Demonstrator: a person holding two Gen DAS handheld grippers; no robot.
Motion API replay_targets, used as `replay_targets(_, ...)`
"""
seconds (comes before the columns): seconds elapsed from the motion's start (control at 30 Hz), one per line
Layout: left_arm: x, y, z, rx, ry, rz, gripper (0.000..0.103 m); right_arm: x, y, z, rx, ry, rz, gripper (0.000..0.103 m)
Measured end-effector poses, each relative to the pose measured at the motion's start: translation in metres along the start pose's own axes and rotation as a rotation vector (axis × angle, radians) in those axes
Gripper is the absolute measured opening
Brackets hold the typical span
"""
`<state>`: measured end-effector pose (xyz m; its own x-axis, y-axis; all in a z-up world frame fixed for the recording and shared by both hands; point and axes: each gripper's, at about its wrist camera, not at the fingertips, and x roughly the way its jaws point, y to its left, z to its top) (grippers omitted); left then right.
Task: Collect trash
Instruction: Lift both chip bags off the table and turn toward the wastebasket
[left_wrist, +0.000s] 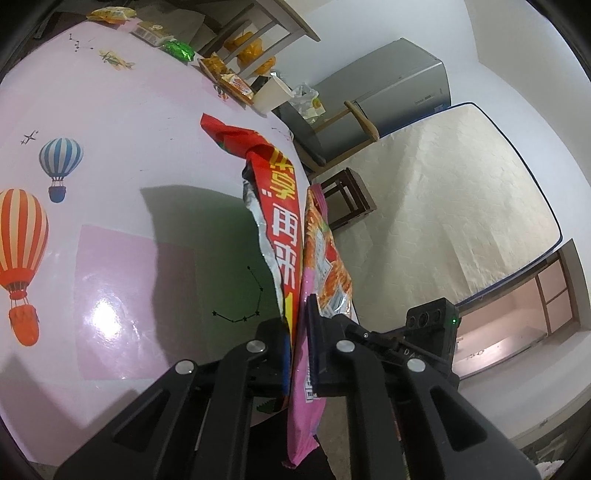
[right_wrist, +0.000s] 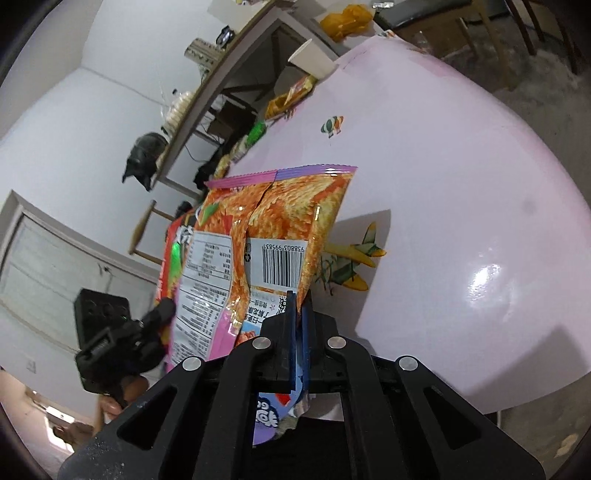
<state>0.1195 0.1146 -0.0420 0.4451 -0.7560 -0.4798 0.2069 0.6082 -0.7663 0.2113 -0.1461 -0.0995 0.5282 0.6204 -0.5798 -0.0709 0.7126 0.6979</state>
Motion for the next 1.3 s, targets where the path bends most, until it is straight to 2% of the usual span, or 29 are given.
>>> replay_targets(0.33,-0.005,0.004,0.005,0.009,-0.033,0.018,0.000,-0.007,-0.012,0.000,0.060,-0.020,0.042,0.001)
replay_targets(0.53,-0.009,0.005,0.006,0.022,-0.045,0.033,0.000,-0.008,-0.014,0.000,0.082,-0.031,0.050,0.001)
replay_targets(1.0,-0.027,-0.006,0.009,0.055,-0.090,-0.009,0.000,-0.021,-0.010,0.003,0.104,-0.066,0.155,0.000)
replay_targets(1.3,-0.040,-0.012,0.010,0.082,-0.130,0.005,0.000,-0.037,-0.016,0.002,0.116,-0.104,0.176,0.000)
